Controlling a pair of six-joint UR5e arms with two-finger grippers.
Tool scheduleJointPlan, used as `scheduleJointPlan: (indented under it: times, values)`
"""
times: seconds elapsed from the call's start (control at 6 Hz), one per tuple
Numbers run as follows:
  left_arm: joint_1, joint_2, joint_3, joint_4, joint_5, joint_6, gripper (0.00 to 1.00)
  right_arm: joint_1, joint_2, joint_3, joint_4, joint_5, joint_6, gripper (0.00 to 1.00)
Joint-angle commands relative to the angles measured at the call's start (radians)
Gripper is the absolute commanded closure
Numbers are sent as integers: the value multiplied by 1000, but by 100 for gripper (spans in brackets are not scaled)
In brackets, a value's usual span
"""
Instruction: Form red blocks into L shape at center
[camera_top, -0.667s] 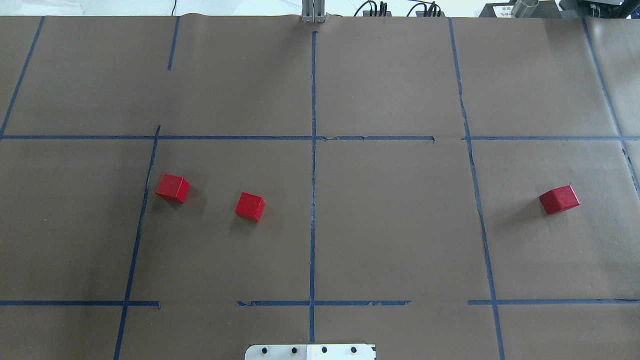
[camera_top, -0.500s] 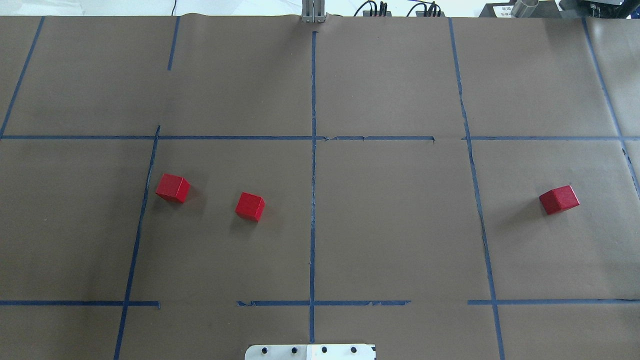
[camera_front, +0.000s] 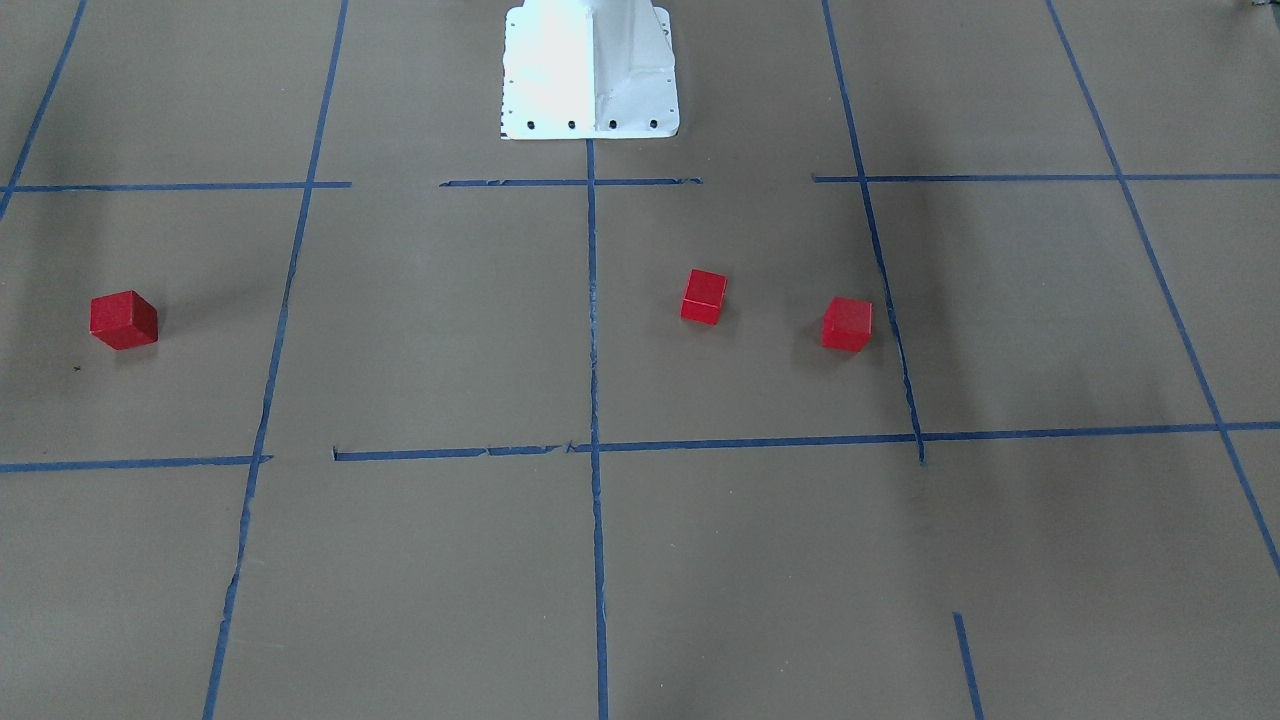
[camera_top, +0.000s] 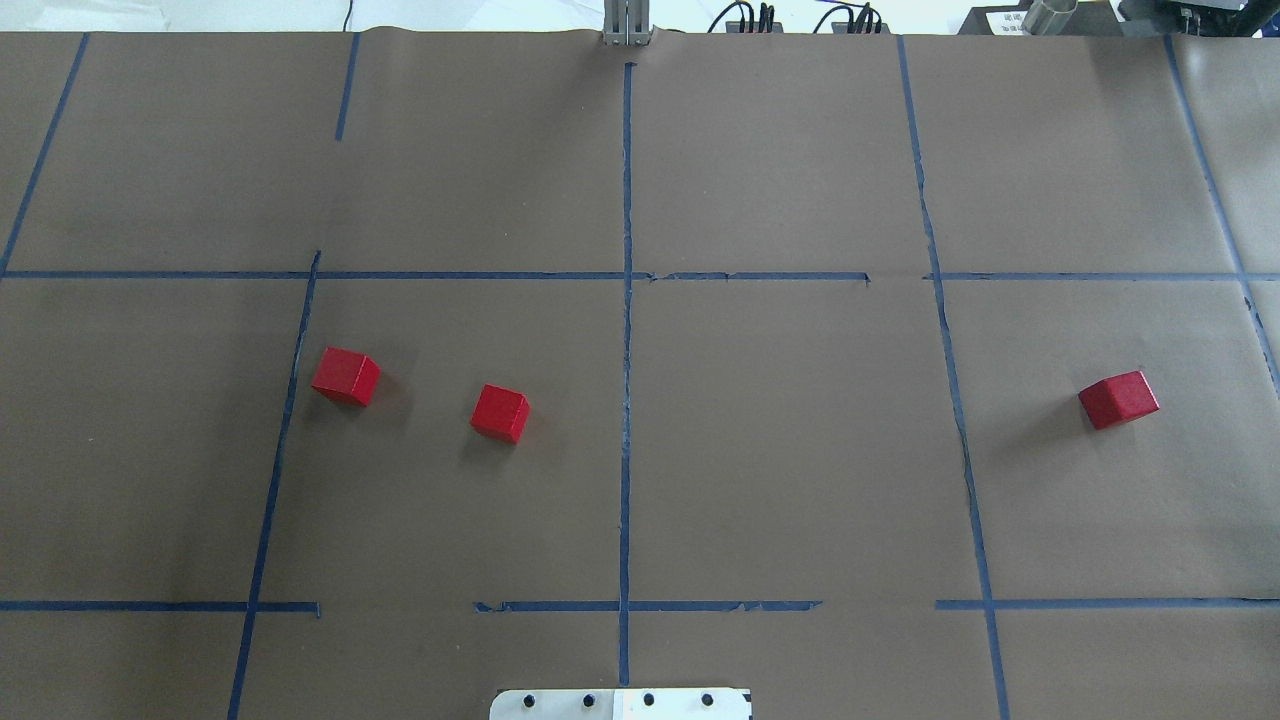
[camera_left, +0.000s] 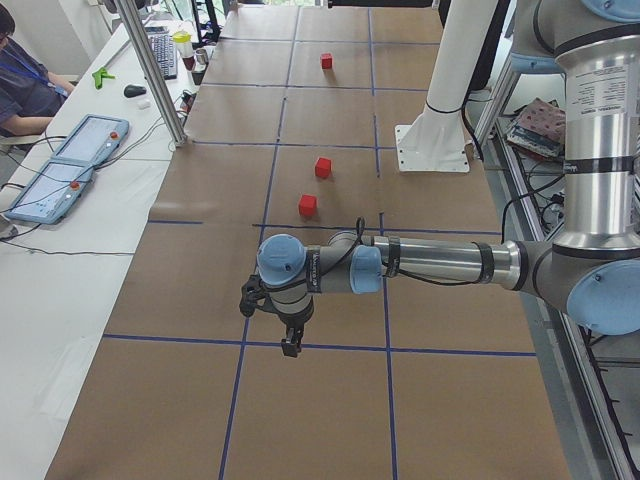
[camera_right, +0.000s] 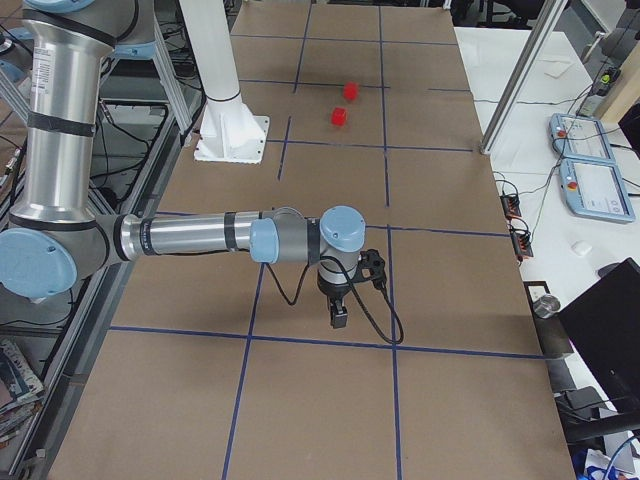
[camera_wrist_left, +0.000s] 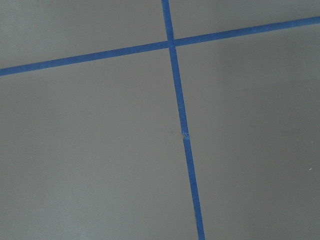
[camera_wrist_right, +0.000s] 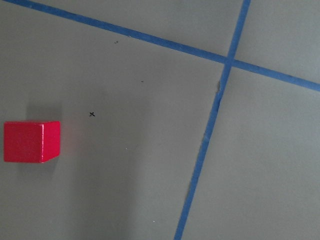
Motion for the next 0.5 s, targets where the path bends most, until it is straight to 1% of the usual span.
scheduleJointPlan:
  times: [0.0, 0.17, 0.33]
  values:
    - [0, 0, 1, 0, -5, -1, 0, -132, 22, -2, 159, 22, 219, 0]
    - [0, 0, 1, -1, -5, -1, 0, -248, 33, -7, 298, 12, 436, 0]
    - [0, 0, 1, -1, -7, -1, 0, -333, 34, -14, 403, -26, 570, 0]
